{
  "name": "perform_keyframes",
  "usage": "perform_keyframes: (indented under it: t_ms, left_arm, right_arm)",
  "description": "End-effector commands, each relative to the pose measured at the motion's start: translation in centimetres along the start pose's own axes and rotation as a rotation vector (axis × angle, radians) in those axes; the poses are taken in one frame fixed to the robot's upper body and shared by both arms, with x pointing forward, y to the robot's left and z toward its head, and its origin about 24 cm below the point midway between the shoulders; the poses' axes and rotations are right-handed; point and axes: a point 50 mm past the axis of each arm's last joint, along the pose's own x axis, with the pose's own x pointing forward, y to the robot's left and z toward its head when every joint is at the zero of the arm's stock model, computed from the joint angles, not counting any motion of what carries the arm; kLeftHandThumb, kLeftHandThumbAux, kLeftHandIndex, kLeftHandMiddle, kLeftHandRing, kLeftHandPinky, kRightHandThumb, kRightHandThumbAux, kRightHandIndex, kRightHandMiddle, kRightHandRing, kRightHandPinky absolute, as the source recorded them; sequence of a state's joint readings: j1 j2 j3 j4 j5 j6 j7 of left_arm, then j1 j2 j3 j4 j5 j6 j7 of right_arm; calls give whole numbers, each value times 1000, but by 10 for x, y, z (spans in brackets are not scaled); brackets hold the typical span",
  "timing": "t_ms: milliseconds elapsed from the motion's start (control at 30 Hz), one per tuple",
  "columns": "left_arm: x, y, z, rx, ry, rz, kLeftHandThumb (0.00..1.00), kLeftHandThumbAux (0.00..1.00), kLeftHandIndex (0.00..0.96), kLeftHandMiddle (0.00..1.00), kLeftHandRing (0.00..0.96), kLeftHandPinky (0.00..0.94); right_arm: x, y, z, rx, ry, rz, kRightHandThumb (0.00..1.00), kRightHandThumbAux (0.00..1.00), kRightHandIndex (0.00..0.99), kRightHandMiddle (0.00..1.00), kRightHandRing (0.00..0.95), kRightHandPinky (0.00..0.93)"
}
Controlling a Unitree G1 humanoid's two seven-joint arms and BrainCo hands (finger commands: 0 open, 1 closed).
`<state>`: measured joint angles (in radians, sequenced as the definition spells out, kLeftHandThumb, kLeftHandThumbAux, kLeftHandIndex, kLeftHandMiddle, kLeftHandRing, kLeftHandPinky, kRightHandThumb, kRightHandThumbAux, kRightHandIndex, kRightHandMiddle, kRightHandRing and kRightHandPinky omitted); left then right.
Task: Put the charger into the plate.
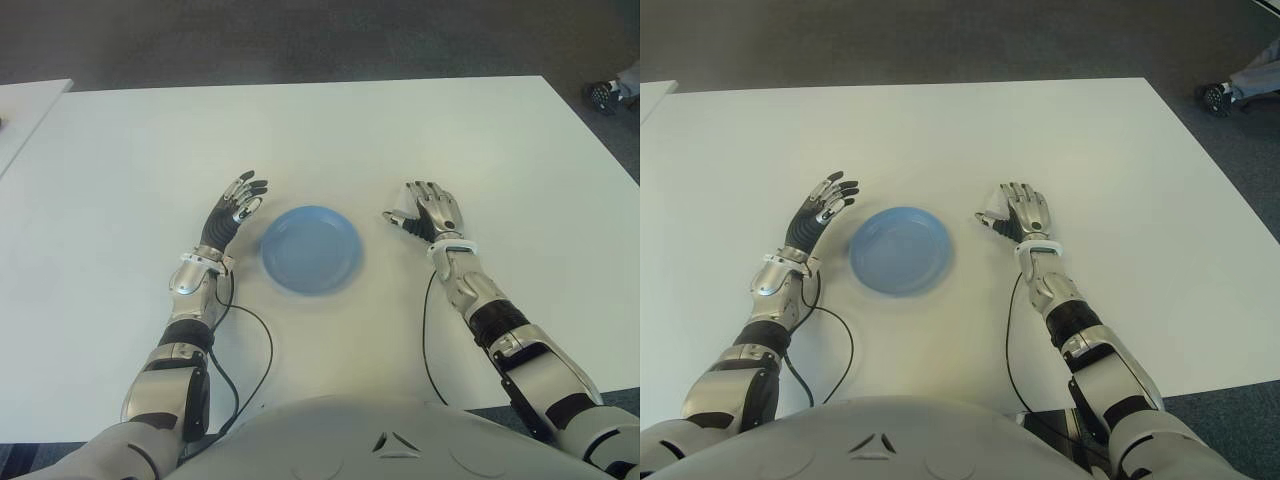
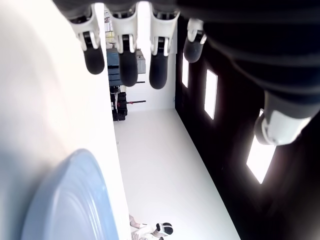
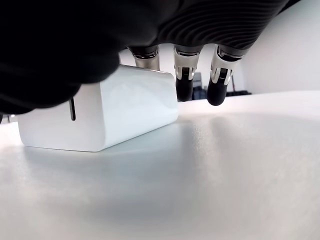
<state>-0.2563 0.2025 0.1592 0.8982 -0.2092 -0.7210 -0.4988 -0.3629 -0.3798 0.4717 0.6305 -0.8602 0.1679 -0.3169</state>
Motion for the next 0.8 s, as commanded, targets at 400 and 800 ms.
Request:
perform_keyframes:
  t_ms: [400,800]
  left_arm:
    - [-3,1,1,-22,1,-7,0,463,100,193,176,155]
    - [2,-2,20,-88,-95,12,5,483,152,220,200,202]
  right_arm:
    - [-11,15,-4,83,16,-23,430,248,173,229,242,296]
    - [-11,12,-3,257,-6,-236,755,433,670,781,798,848]
